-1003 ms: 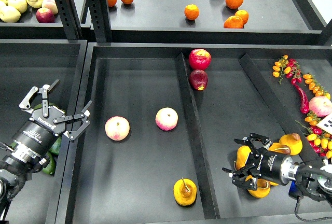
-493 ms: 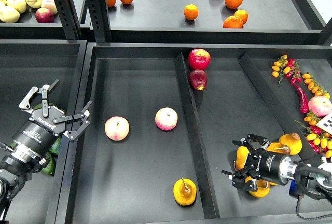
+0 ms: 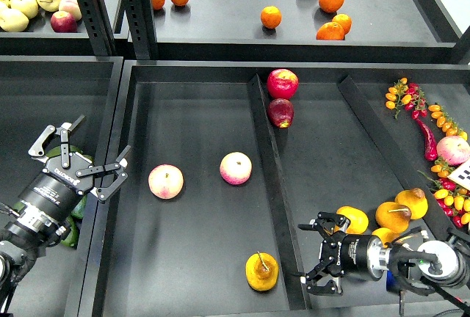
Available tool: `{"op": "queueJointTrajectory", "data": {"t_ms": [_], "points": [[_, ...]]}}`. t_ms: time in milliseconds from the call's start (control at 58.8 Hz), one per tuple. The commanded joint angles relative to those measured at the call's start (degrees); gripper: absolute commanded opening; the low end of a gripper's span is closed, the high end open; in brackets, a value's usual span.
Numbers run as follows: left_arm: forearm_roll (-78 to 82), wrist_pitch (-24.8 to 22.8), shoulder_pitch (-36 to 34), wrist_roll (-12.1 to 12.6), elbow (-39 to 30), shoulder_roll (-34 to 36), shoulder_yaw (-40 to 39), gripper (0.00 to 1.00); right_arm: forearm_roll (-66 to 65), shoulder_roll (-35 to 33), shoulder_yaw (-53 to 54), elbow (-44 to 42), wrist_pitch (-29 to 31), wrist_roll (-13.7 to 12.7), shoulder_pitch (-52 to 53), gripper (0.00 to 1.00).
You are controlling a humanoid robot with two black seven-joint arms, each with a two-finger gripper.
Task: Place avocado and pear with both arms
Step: 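Move the right gripper down to the yellow pear, then close the right gripper around the yellow pear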
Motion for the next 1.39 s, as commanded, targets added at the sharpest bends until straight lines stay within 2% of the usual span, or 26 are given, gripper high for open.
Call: {"op": "queueJointTrajectory", "data": {"t_ms": [0,476,1003,1275,1377], "points": [[-0.01,0.01,0.09,0.0,0.0,0.0,0.04,0.99,-0.21,1.32,-0.22,-0.55,-0.1,0.0,-0.1,1.0],[-0.01,0.01,0.09,0.0,0.0,0.0,0.22,0.99,-2.4,7.13,-0.66,-6.17,-0.54,0.0,-0.71,1.0],[-0.01,0.01,0.09,0.0,0.0,0.0,0.74,0.99,-3.28,8.36,0.13,-8.46,-0.63,0.0,-0.71,0.93],[-0.09,0.01,0.09,0.0,0.0,0.0,1.18,0.99,-3.2,8.36,0.31,-8.46,-0.71,0.0,-0.63,0.83],[-0.09,0.01,0.09,0.0,-0.18,0.0,1.18,0.99,-3.2,8.36,0.48,-8.46,-0.54,0.0,-0.71,0.73]]}}
